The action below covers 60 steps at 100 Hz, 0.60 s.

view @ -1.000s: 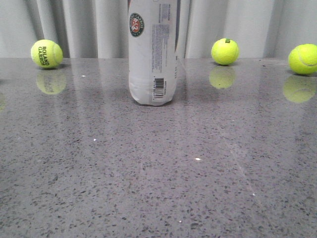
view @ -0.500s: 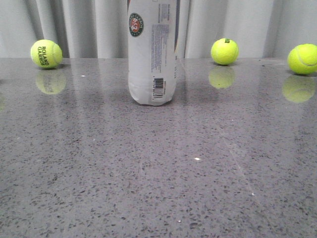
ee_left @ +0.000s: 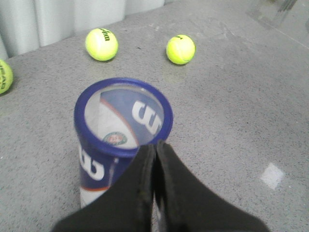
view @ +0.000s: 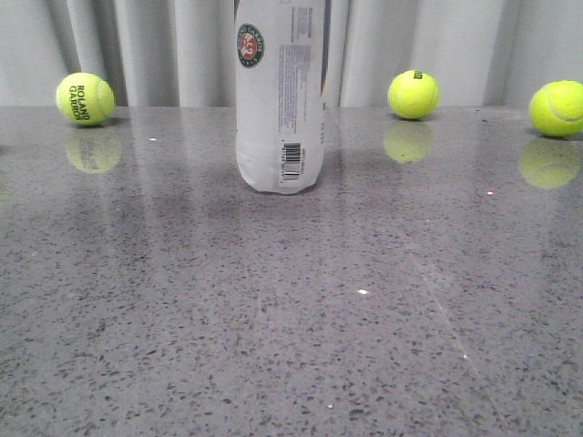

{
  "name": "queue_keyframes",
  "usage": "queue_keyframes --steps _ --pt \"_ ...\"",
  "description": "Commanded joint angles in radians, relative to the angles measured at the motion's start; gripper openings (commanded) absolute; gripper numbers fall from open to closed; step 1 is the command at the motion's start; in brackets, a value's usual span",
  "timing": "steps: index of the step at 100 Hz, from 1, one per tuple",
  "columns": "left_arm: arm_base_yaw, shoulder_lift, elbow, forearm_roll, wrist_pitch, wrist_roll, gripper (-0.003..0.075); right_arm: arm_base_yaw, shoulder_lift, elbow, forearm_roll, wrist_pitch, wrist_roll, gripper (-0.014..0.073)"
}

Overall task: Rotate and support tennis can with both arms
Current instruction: 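Open the left gripper and release the upright can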

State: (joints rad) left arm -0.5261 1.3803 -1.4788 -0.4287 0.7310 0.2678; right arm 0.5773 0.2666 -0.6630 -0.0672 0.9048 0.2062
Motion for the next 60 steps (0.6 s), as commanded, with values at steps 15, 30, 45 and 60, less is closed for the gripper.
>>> queue_keyframes --steps 15,30,45,60 --pt "-0.009 -0.164 0.182 -0.046 -0.190 0.011 -0.0020 -0.005 0.013 -0.022 -0.018 -0.077 0.000 -0.0067" --pt "-0.017 -0.248 0.321 -0.046 -0.282 0.015 -0.0020 -0.005 0.013 -0.022 -0.018 -0.077 0.000 -0.0067" --pt "-0.037 -0.316 0.441 -0.046 -0.358 0.015 -0.0020 -0.005 0.013 -0.022 -0.018 -0.077 0.000 -0.0067" --pt "-0.045 -0.388 0.548 -0.095 -0.376 0.015 -0.0020 -0.005 0.013 -0.022 -0.018 -0.077 0.000 -0.0067"
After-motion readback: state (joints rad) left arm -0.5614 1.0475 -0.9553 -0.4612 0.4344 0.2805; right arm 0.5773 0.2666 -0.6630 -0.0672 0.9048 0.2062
